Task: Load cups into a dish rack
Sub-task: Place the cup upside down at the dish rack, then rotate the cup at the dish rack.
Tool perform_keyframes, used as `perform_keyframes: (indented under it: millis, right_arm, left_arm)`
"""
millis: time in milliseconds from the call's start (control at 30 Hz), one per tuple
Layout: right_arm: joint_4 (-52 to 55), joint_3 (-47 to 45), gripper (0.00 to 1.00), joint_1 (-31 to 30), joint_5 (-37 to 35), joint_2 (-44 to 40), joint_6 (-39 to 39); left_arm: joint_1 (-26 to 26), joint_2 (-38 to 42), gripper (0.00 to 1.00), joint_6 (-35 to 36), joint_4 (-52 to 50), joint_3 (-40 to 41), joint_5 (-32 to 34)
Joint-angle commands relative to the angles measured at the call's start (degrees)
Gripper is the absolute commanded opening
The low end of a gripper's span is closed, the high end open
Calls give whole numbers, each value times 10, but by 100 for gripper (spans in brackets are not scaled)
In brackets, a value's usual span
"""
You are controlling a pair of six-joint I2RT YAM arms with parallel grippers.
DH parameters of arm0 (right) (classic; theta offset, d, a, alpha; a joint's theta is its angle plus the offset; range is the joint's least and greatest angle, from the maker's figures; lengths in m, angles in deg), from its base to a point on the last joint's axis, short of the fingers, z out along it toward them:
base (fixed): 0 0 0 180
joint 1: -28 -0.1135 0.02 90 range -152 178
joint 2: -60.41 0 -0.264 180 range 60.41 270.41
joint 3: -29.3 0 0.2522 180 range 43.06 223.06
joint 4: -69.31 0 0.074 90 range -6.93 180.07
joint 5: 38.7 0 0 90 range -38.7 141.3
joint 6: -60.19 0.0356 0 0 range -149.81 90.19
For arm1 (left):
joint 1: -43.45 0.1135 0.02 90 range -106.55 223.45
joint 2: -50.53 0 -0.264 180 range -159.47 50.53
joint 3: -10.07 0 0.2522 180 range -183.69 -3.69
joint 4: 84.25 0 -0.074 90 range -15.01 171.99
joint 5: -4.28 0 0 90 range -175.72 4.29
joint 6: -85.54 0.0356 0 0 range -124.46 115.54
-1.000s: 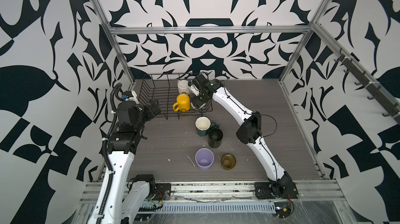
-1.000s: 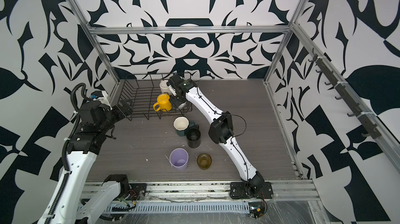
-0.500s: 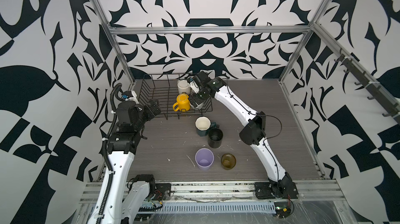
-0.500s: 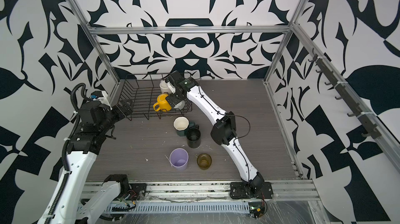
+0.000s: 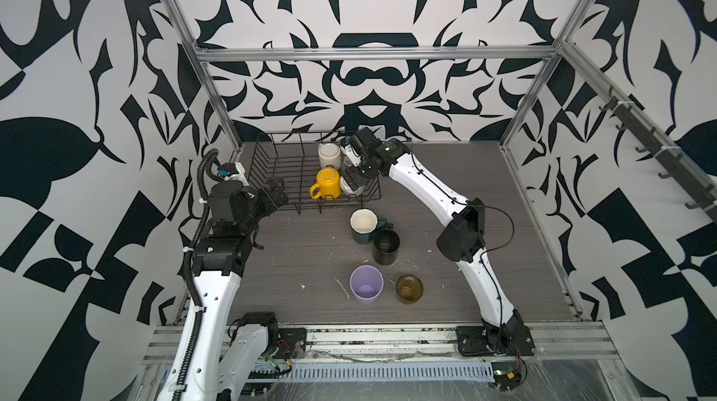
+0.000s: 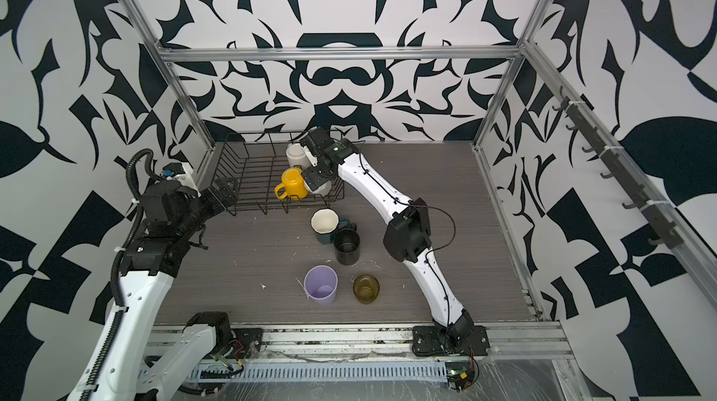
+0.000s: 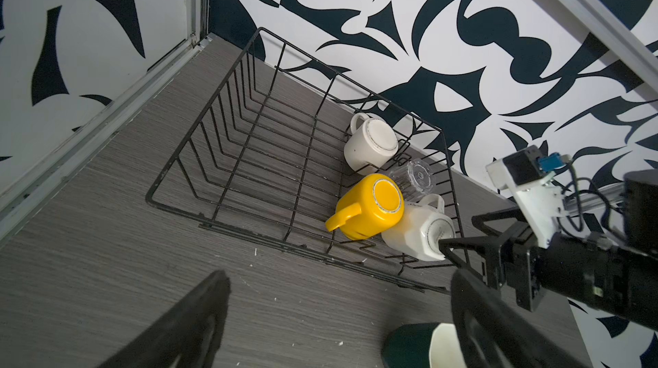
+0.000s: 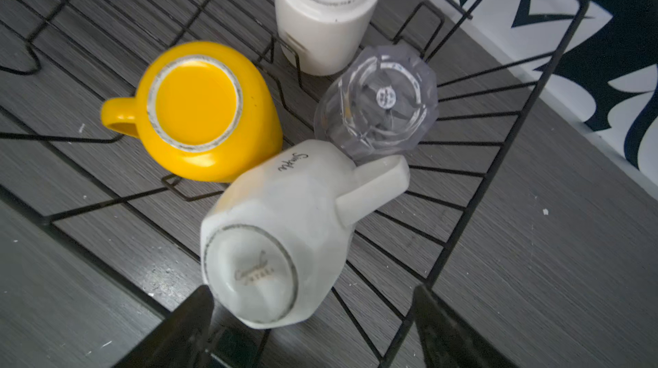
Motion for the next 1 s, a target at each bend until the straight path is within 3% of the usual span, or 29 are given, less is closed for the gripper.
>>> perform_keyframes:
  millis: [0, 367, 733, 967]
  right_arm:
    - [-21, -5, 90, 4, -40, -31, 10]
    - [-37, 18, 87, 28, -41, 3, 27]
    - [-29, 52, 82, 40, 1, 39, 45]
    - [-62, -15, 82, 39, 49, -22, 24]
  left_arm:
    - [3, 6, 99, -1, 1, 9, -2]
    - [4, 6, 99, -1, 0, 8, 0]
    - [4, 0, 99, -2, 3, 10, -4]
    - [4, 1, 99, -1, 3, 11, -2]
